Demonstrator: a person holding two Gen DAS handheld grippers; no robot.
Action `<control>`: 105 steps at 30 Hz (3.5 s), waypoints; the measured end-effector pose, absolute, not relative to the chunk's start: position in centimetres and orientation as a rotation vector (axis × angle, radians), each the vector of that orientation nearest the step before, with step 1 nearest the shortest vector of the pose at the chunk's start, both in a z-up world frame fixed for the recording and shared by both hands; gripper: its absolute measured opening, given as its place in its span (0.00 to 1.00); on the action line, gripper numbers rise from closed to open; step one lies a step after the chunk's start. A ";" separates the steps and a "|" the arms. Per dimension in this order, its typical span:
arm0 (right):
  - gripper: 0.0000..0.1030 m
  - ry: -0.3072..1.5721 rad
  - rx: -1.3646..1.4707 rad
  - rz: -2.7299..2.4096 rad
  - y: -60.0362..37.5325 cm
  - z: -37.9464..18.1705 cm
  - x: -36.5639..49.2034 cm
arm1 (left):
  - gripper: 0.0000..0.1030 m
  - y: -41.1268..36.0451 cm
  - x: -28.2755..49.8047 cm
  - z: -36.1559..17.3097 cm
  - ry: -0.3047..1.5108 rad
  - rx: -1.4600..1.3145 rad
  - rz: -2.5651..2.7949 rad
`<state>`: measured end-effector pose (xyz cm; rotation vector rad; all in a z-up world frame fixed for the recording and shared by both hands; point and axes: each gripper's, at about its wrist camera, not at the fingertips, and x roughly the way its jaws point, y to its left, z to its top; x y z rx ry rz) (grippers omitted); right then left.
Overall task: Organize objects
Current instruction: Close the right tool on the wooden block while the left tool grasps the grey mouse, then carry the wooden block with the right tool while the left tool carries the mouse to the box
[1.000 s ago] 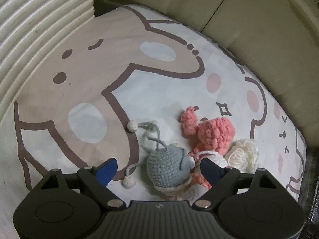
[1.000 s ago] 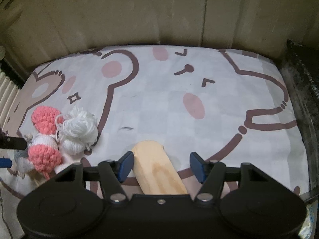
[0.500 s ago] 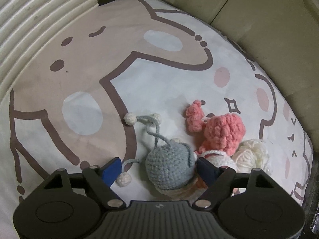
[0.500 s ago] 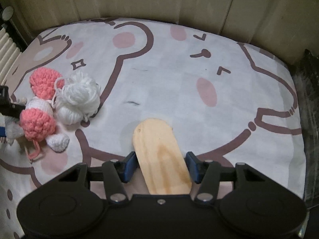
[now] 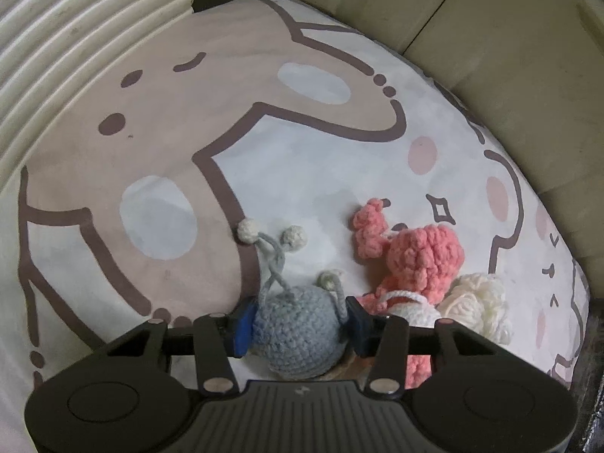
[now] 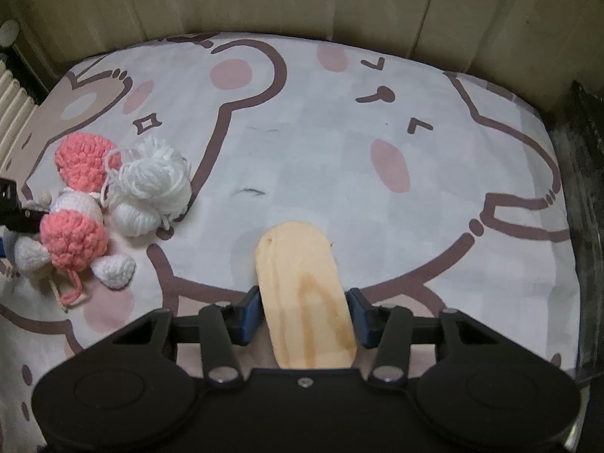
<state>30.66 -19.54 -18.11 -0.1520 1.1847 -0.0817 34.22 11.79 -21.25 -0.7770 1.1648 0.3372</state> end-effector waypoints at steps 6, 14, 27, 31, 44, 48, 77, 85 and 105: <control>0.45 1.151 -0.090 -0.093 -19.5 -16.8 30.2 | 0.48 12.1 33.5 -19.4 1.126 -0.706 0.330; 0.45 1.096 -0.048 -0.099 -18.8 -14.2 29.2 | 0.48 11.8 32.5 -16.3 1.062 -0.561 0.313; 0.45 1.013 -0.032 -0.118 -17.5 -10.0 26.5 | 0.48 9.0 30.1 -11.8 0.990 -0.406 0.215; 0.45 1.003 -0.028 -0.123 -17.2 -9.0 25.8 | 0.48 7.7 29.3 -10.7 0.966 -0.348 0.190; 0.45 0.952 -0.059 -0.103 -17.3 -6.1 23.3 | 0.48 5.1 27.9 -8.3 0.920 -0.243 0.163; 0.45 0.946 -0.075 -0.097 -17.5 -5.6 22.7 | 0.48 4.3 27.8 -7.9 0.920 -0.237 0.157; 0.45 0.887 -0.060 -0.193 -28.9 -0.8 17.2 | 0.48 -9.1 27.7 -4.1 0.868 -0.237 -0.094; 0.45 0.904 -0.047 -0.216 -32.1 -0.8 16.3 | 0.48 -12.3 27.2 -3.9 0.875 -0.301 -0.230; 0.45 1.012 -0.030 -0.245 -36.9 -3.1 15.8 | 0.48 -20.4 26.3 -7.3 1.056 -0.445 -0.492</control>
